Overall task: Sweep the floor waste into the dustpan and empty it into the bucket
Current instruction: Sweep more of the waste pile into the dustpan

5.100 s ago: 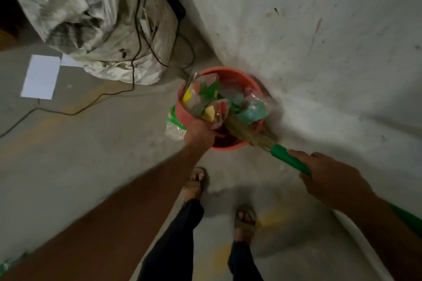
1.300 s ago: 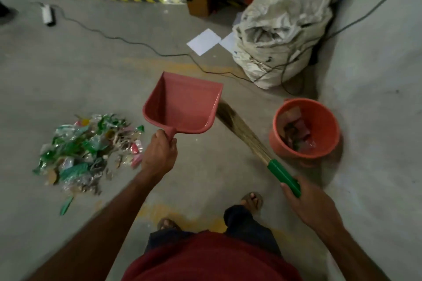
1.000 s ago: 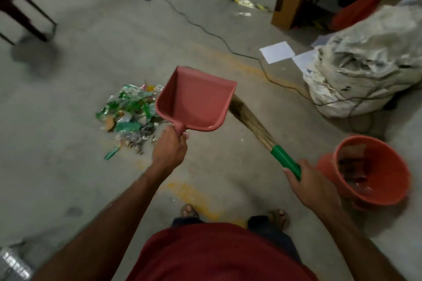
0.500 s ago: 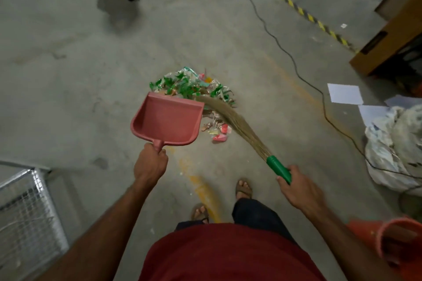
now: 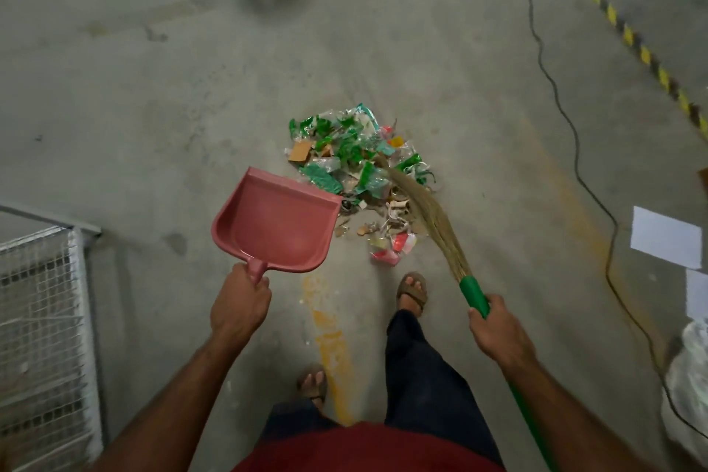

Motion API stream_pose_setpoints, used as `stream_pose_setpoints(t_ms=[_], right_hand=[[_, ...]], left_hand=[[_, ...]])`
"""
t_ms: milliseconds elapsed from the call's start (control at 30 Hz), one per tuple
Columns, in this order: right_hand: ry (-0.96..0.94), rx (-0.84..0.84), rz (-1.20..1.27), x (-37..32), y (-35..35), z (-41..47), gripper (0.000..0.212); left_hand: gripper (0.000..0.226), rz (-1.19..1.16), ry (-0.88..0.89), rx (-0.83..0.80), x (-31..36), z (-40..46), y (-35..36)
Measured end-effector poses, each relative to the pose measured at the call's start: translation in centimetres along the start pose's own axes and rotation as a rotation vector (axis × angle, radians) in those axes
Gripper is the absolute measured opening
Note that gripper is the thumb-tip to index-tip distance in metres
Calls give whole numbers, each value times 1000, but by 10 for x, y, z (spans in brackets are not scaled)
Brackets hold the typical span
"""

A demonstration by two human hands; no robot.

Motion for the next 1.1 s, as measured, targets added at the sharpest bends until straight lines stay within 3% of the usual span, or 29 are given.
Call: stream_pose_setpoints(t_ms=[233, 433, 600, 767, 1100], right_hand=[[140, -112, 40, 21, -35, 128, 56], [344, -233, 123, 81, -10, 224, 38], [217, -338, 37, 78, 47, 263, 42], [51, -338, 16, 67, 73, 287, 48], [-69, -125, -247, 83, -17, 244, 51]], left_hand=[[13, -29, -59, 11, 92, 38, 44], [13, 4, -103, -28, 136, 97, 118], [19, 10, -130, -80, 146, 152, 196], [25, 13, -132, -143, 149, 186, 252], [24, -94, -186, -174, 145, 176, 268]])
Point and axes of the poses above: each hand's wrist, its own z-axis towards the middle knuckle, its own y-axis out of the palm, x = y × z, the point moved 6 cm from there along z, towards the middle knuckle, and after that the axes turned 13 degrees about z, right-handed, at the moved point
